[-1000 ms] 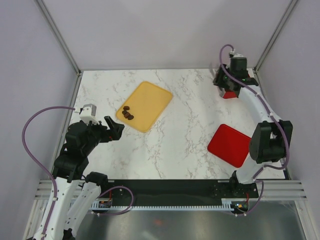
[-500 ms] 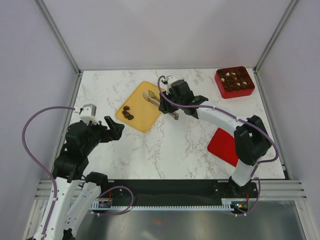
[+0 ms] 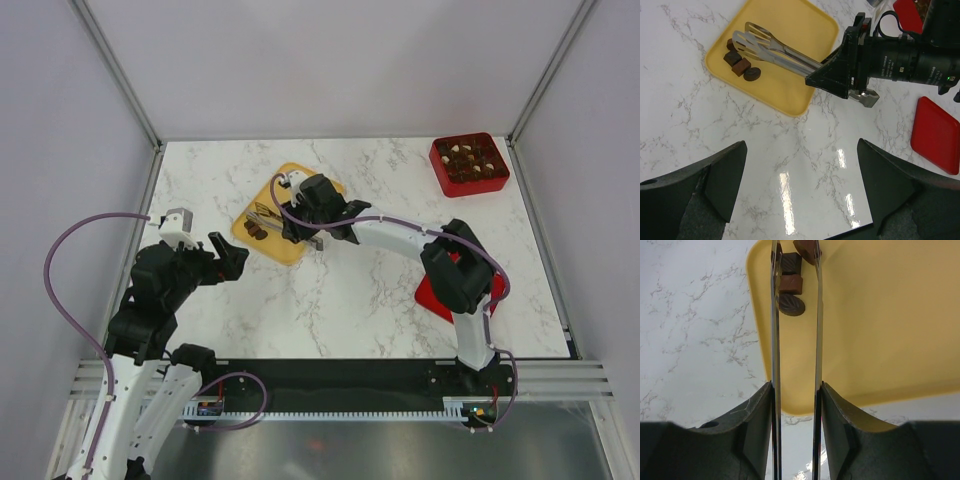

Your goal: Pack the chocolate

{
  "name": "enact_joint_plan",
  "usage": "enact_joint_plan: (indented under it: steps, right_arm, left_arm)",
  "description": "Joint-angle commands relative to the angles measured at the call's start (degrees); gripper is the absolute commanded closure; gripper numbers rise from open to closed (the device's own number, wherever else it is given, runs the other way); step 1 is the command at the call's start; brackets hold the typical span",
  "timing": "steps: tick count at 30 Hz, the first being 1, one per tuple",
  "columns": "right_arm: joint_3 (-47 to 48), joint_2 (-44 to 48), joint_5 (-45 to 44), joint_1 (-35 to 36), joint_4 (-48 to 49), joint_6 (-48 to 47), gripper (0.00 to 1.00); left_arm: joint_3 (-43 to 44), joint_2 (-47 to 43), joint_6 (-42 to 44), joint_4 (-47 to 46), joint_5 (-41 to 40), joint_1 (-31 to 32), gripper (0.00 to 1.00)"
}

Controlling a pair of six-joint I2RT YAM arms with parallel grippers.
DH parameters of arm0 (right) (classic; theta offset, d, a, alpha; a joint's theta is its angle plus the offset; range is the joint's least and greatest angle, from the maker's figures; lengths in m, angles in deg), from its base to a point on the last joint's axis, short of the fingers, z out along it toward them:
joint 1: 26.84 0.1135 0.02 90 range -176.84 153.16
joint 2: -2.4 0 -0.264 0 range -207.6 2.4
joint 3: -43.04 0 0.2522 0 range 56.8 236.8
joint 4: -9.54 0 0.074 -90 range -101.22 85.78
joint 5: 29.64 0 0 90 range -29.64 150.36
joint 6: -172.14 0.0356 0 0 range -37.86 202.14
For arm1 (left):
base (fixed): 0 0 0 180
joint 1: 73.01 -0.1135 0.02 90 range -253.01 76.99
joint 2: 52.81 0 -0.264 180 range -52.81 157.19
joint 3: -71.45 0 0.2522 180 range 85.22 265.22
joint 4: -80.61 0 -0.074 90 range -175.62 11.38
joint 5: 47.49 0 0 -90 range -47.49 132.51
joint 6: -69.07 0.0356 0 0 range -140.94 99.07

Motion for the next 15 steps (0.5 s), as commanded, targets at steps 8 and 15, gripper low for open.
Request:
enact_joint_plan:
  steps: [8,15]
  right_arm:
    - [5.7,-4.6,0.8,-0.2,3.1,-0.9,0.52]
    - [5.7,-5.7,0.3,-0.2,2.7,-1.0,0.53]
  left_arm:
    - [-0.4,-0.7,0.7,-1.7,-0.7,-0.3,0.00]
    - [-0.5,-0.6,0.7,-1.7,-0.7,-0.3,0.00]
